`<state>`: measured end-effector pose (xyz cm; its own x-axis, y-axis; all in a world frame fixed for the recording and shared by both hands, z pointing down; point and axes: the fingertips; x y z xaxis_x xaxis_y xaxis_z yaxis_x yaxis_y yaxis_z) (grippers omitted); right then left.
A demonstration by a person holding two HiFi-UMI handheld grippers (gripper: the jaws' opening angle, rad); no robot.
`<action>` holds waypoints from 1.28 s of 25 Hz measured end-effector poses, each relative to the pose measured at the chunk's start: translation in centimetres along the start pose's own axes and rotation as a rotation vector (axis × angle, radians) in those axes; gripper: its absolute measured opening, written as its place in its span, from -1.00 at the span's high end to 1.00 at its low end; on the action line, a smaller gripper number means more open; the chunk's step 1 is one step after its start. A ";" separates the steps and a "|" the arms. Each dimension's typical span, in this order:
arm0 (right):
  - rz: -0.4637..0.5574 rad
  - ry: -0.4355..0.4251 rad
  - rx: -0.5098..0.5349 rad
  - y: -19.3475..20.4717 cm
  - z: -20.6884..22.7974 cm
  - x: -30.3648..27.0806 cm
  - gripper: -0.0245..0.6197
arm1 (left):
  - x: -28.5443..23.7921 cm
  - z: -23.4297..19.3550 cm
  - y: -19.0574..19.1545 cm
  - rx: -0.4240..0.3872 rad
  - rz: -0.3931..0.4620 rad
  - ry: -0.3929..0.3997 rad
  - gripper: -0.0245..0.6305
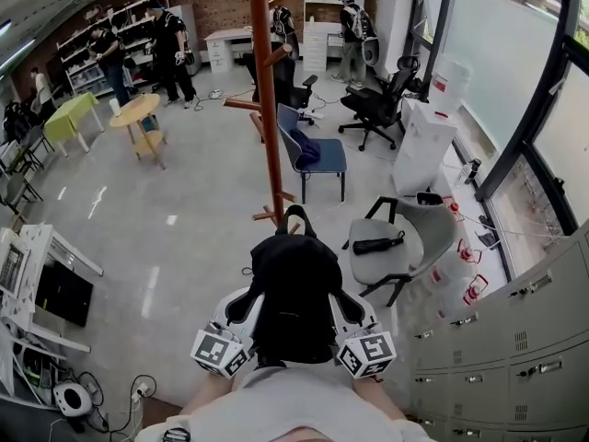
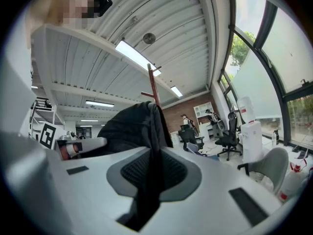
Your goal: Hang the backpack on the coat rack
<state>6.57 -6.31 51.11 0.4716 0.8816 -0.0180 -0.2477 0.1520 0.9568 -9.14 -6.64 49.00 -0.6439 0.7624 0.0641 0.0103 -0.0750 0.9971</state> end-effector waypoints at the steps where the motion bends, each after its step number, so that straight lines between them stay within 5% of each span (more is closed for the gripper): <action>1: 0.004 0.010 0.003 -0.1 0.3 -1.0 0.76 | -0.8 -1.0 0.1 0.003 0.002 0.009 0.78; 18: 0.084 0.156 0.019 -1.1 2.8 -15.0 0.76 | -10.3 -14.1 0.5 -0.049 0.072 0.228 0.78; 24: 0.072 0.121 0.024 -1.8 5.3 -15.9 0.76 | -12.6 -13.7 0.9 -0.046 0.063 0.201 0.78; 32: 0.020 -0.001 0.029 -2.6 7.0 -16.3 0.76 | -13.3 -12.6 0.8 -0.038 0.045 0.068 0.78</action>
<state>5.44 -24.23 50.92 0.4674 0.8840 0.0013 -0.2321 0.1213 0.9651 -10.19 -24.89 48.49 -0.6937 0.7126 0.1049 0.0123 -0.1340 0.9909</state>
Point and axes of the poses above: the fingertips, and each gripper's own axes: x backward along the fingers, z to its right, y out of its underside, and after that the axes turned 6 degrees about -x, right-handed
